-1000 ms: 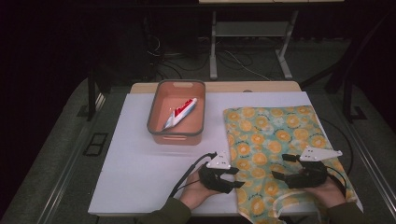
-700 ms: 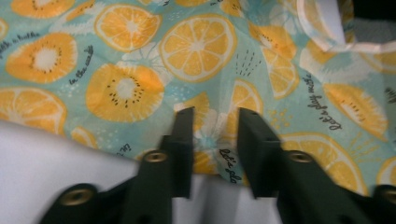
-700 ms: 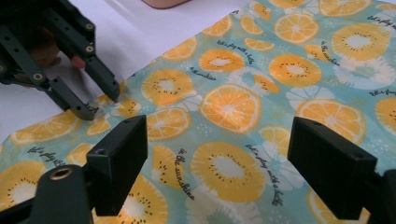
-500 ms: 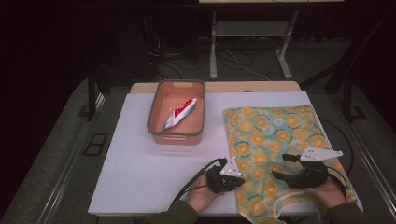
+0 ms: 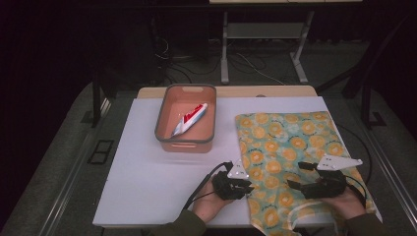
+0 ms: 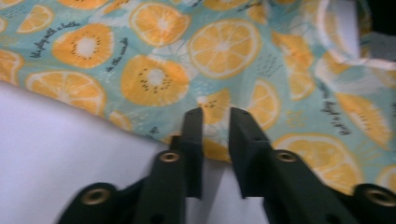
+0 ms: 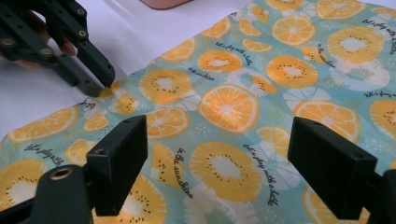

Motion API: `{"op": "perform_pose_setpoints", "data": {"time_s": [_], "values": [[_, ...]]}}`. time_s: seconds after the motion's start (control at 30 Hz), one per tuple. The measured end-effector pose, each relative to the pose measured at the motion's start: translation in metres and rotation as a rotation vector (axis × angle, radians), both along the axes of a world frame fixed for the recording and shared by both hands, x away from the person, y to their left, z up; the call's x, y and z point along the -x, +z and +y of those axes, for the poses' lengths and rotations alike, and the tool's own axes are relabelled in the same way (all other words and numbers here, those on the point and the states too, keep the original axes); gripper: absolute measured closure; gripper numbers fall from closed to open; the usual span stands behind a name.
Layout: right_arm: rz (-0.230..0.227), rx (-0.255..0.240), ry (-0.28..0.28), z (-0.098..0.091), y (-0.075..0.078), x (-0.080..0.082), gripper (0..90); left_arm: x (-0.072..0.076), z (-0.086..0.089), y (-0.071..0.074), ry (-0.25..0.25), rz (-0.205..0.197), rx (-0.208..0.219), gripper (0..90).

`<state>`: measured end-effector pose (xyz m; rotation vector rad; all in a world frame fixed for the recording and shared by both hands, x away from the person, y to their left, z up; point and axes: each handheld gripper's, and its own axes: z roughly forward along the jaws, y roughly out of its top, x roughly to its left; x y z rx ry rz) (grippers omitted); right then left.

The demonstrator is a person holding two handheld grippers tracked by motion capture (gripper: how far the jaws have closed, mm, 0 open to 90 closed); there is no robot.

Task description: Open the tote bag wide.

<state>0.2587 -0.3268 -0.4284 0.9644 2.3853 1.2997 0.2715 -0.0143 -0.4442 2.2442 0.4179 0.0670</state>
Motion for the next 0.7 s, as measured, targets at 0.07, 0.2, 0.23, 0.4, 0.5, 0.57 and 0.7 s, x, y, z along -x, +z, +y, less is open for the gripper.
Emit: {"op": "perform_pose_setpoints", "data": {"time_s": [0.07, 0.2, 0.23, 0.4, 0.5, 0.57, 0.7], "values": [[0.0, 0.001, -0.001, 0.0, 0.0, 0.0, 19.8, 0.002, 0.001, -0.001, -0.011, 0.004, -0.013, 64.1], [-0.001, 0.003, 0.0, 0.0, 0.0, 0.0, 19.7, 0.004, -0.001, -0.005, -0.001, 0.021, -0.041, 51.5], [-0.002, 0.003, 0.001, 0.0, 0.0, 0.0, 19.8, 0.004, -0.003, -0.006, -0.005, 0.014, -0.057, 49.9], [0.0, 0.005, 0.002, 0.0, 0.0, 0.0, 19.8, 0.007, -0.005, -0.008, -0.002, -0.039, -0.068, 57.5], [0.002, 0.007, 0.003, 0.002, -0.001, 0.0, 19.8, 0.007, -0.006, -0.008, -0.009, -0.051, -0.069, 72.2], [0.0, 0.008, 0.006, 0.002, -0.001, 0.0, 19.8, 0.009, -0.008, -0.008, -0.025, -0.073, -0.08, 84.5], [-0.001, 0.009, 0.003, 0.001, -0.001, 0.0, 19.8, 0.009, -0.01, -0.007, -0.022, -0.072, -0.088, 89.6]]}}
